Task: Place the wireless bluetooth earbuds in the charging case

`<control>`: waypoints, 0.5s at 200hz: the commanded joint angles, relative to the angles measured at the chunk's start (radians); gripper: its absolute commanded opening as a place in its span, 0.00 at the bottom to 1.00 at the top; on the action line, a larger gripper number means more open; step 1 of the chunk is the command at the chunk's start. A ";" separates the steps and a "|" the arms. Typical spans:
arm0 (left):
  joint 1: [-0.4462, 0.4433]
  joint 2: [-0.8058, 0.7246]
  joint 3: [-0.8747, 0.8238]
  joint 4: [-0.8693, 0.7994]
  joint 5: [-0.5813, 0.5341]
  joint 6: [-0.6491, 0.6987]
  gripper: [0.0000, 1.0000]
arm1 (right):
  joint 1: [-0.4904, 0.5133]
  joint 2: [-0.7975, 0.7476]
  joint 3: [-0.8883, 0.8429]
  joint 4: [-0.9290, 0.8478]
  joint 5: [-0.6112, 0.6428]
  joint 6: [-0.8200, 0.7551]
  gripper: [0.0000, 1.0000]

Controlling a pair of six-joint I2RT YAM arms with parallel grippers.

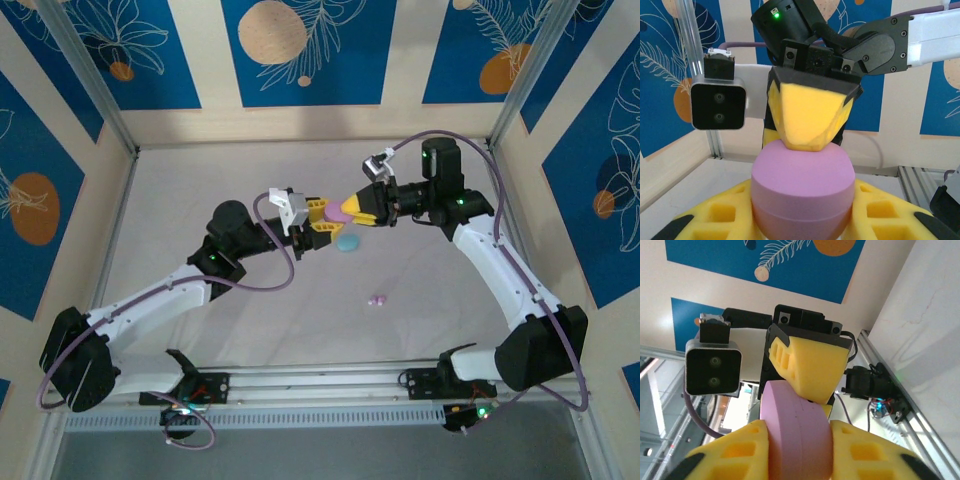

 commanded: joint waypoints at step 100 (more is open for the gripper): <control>-0.014 0.012 0.025 0.054 -0.007 -0.050 0.48 | -0.009 -0.034 -0.136 0.391 -0.027 0.307 0.11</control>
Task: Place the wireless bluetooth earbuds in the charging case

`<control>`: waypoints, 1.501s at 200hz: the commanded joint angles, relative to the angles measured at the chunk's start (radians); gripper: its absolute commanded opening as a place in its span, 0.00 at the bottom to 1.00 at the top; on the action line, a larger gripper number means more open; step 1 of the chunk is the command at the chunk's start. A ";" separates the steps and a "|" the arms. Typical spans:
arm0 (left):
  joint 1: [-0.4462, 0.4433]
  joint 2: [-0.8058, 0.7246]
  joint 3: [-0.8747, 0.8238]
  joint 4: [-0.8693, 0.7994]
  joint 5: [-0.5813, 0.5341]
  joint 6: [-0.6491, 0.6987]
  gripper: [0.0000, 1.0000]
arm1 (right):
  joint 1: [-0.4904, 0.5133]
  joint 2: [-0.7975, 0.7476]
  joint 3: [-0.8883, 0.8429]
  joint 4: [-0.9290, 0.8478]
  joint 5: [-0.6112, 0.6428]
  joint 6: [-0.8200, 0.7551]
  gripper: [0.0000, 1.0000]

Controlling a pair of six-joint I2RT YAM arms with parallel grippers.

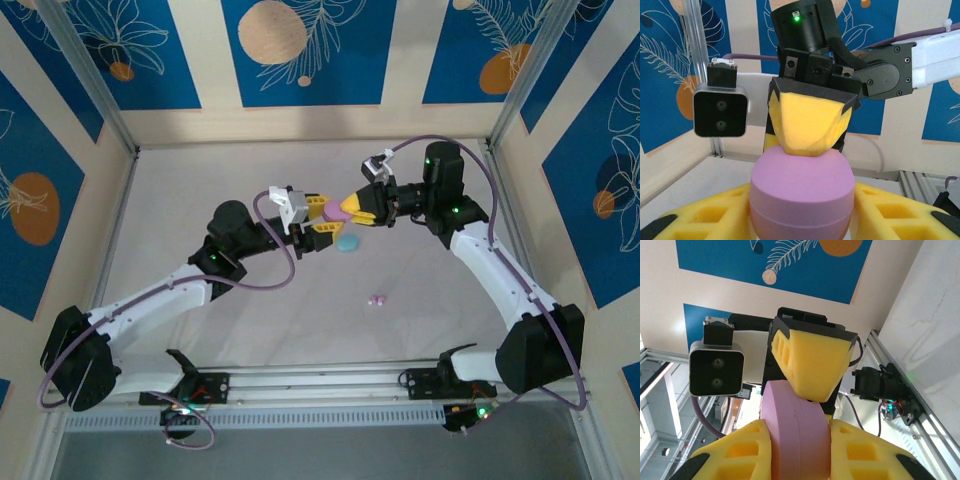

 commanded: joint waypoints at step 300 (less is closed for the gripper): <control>-0.017 0.018 0.053 -0.020 0.087 -0.073 0.28 | -0.017 -0.219 0.019 -0.356 0.322 -0.883 0.58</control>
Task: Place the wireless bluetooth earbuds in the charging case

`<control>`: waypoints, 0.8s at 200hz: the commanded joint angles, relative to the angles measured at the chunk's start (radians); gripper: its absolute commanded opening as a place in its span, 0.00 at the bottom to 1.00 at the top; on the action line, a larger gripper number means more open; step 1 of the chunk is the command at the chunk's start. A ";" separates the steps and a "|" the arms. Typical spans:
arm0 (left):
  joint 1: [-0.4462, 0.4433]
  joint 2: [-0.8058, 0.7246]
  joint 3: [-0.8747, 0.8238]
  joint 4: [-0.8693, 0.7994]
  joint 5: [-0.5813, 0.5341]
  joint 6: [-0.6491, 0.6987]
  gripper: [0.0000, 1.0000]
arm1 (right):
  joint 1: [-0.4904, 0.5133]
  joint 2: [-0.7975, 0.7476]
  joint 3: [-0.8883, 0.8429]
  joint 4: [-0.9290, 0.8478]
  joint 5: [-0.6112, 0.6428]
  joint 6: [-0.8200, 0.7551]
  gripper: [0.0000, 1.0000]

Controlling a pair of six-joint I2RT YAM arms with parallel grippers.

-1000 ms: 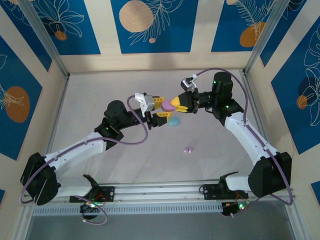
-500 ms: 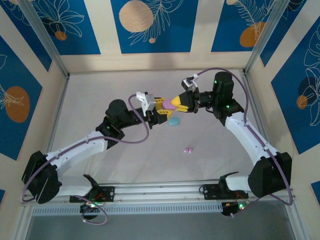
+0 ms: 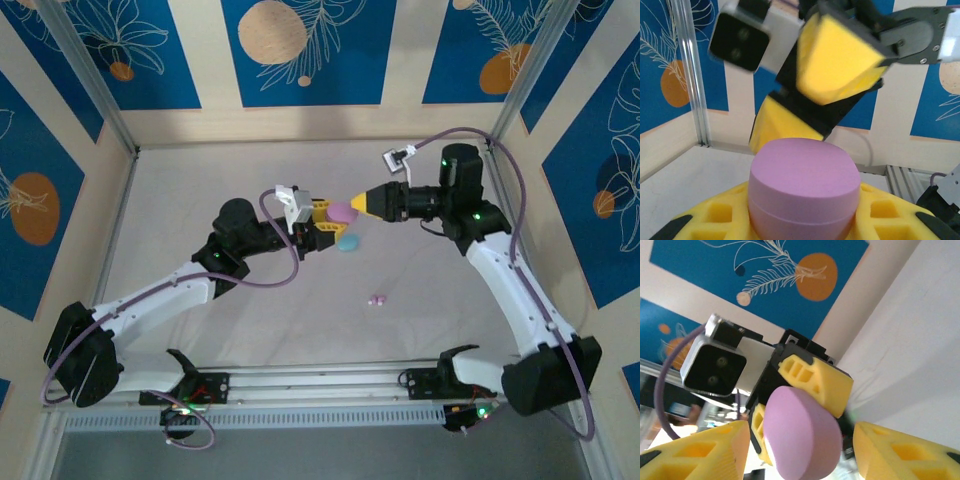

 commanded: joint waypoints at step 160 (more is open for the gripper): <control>-0.020 0.016 0.057 0.037 0.131 -0.083 0.28 | 0.049 -0.142 -0.103 -0.006 0.290 -0.648 0.60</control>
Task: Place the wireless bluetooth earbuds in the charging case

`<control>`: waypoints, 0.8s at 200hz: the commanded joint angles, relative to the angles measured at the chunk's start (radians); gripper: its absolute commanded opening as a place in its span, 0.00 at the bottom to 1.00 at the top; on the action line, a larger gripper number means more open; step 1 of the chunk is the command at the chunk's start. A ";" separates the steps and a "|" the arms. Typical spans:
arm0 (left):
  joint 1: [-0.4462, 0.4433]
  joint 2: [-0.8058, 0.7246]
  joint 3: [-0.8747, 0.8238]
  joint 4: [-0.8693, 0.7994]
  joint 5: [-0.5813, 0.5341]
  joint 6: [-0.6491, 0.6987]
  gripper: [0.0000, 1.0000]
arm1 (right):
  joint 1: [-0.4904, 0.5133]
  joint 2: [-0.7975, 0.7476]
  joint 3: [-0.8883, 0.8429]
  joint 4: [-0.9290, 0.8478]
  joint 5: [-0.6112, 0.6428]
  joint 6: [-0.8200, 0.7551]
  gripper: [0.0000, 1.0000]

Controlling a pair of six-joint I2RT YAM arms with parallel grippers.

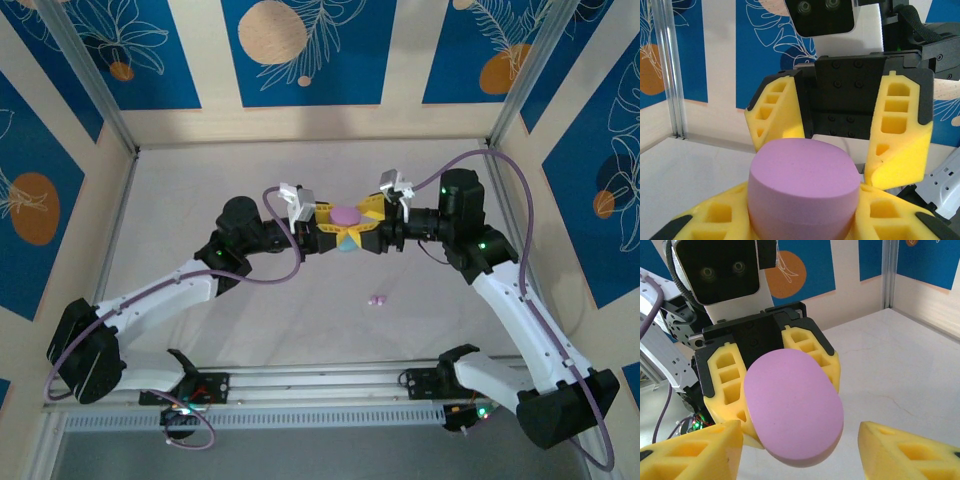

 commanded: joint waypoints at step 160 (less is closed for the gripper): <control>-0.021 -0.008 0.044 0.022 0.078 0.008 0.28 | -0.054 0.080 0.110 0.010 0.129 0.223 0.59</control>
